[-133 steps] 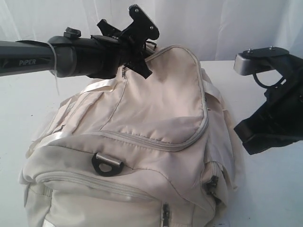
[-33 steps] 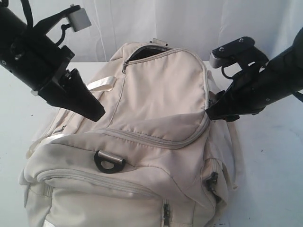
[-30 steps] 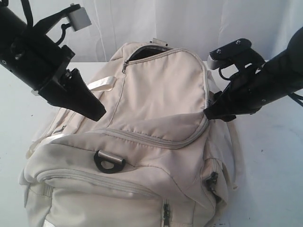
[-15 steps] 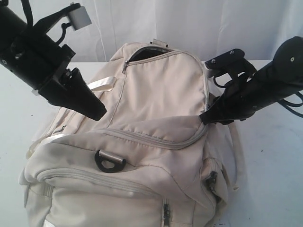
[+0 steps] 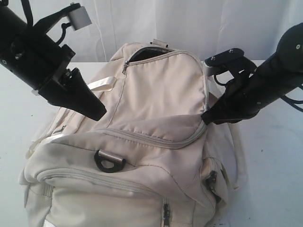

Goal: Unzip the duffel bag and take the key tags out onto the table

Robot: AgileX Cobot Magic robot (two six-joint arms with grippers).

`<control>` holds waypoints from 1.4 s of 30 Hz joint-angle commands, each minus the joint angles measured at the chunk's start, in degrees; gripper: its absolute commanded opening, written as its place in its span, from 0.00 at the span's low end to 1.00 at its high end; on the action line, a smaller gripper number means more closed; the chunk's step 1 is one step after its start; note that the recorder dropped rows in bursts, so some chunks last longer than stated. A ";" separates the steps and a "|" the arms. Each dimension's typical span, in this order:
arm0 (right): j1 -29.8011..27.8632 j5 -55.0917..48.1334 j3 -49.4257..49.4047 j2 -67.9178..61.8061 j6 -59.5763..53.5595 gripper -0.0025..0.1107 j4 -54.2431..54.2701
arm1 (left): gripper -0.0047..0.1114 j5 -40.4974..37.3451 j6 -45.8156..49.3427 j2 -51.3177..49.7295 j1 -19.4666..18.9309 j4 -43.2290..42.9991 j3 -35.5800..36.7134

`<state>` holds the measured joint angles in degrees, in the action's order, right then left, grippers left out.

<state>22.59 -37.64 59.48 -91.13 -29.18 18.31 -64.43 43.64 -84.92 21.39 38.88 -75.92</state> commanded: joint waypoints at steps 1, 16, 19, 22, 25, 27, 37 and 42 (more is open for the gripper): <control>-0.31 -6.59 0.61 2.85 3.24 0.02 -1.83 | 0.04 -3.04 0.05 0.51 -0.09 1.29 -0.05; -0.31 -18.67 0.49 8.82 6.70 0.02 -1.55 | 0.04 -3.04 0.05 0.51 -0.09 1.29 -0.05; -0.31 -20.62 0.49 8.82 6.47 0.02 0.14 | 0.04 -3.04 0.05 0.51 -0.09 1.29 -0.05; -0.31 -22.35 0.49 8.82 5.82 0.02 1.53 | 0.04 -3.04 0.05 0.51 -0.09 1.29 -0.05; -0.31 -24.30 0.49 8.82 4.35 0.02 3.11 | 0.04 -3.04 0.05 0.51 -0.09 1.29 -0.05; -0.31 -25.19 0.49 9.04 3.30 0.02 4.41 | 0.04 -3.04 0.05 0.51 -0.09 1.29 -0.05; -0.31 -28.52 0.38 11.41 -2.66 0.02 11.08 | 0.04 -2.78 0.05 0.51 -0.09 1.29 -0.05; -0.31 -29.86 0.27 12.23 -4.06 0.02 12.34 | 0.04 -1.65 0.05 0.51 -0.09 1.29 0.86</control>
<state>22.40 -65.11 59.84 -79.80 -31.34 28.67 -64.43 43.64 -84.92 21.39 38.88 -75.82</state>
